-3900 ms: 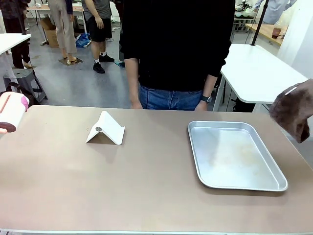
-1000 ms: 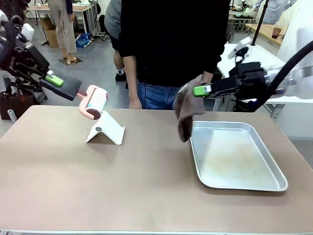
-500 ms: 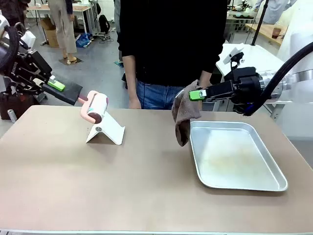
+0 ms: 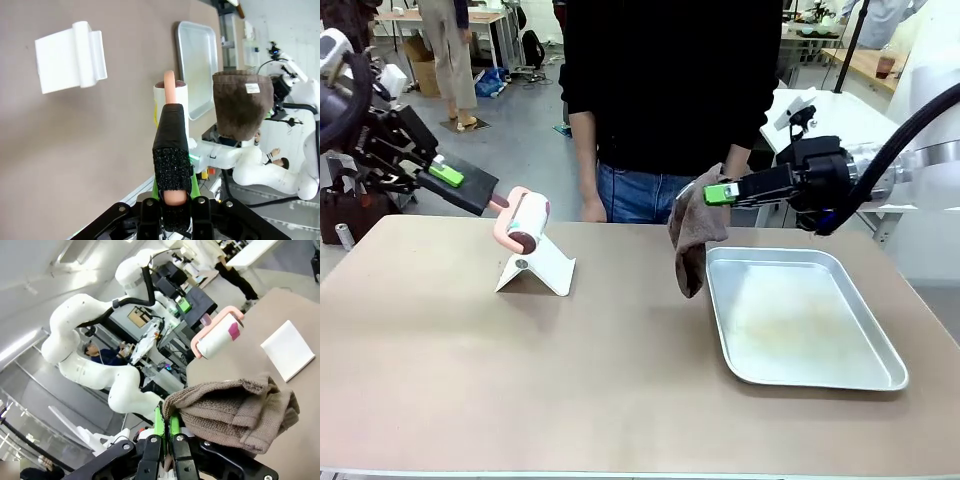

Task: Clean the surface of the table.
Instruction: Return the Lint Roller and towel to their original positions.

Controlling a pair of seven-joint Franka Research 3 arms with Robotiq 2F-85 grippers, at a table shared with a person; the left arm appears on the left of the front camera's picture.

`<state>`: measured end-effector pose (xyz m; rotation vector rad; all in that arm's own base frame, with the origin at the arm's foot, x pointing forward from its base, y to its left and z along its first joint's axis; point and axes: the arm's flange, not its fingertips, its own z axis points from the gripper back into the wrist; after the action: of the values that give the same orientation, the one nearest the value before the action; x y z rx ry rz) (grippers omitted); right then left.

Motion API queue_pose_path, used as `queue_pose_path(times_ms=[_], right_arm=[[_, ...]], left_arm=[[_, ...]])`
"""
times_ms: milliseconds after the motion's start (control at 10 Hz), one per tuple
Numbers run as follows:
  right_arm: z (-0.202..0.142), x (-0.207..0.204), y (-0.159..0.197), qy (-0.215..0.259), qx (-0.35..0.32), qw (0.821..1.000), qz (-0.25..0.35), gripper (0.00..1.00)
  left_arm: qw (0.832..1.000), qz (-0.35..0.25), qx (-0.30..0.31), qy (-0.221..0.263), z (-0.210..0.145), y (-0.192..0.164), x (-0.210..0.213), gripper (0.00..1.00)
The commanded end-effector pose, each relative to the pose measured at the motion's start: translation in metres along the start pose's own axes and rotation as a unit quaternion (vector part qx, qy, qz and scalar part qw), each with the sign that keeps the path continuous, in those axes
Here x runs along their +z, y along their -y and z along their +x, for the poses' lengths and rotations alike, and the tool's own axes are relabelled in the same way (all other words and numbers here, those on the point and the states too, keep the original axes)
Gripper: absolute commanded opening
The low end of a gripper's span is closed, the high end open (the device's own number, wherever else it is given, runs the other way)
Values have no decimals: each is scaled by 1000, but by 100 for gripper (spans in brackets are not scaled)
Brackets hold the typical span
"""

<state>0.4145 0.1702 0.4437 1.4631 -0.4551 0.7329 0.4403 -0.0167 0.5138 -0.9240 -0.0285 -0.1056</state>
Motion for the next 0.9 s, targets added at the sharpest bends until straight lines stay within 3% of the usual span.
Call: queue_pose_path(times_ms=[0, 500, 700, 800], right_arm=[[15, -39, 23, 24, 20, 999, -42, 4], [23, -103, 50, -39, 11, 996, -83, 4], [14, -116, 72, -78, -28, 993, -88, 4], [10, -113, 77, -74, -42, 991, -103, 4]], left_arm=[[999, 36, 12, -23, 36, 17, -19, 22], [993, 78, 21, -85, 75, 33, -66, 22], [991, 113, 23, -67, 88, 34, -83, 22], [991, 118, 20, -58, 91, 33, -89, 22]])
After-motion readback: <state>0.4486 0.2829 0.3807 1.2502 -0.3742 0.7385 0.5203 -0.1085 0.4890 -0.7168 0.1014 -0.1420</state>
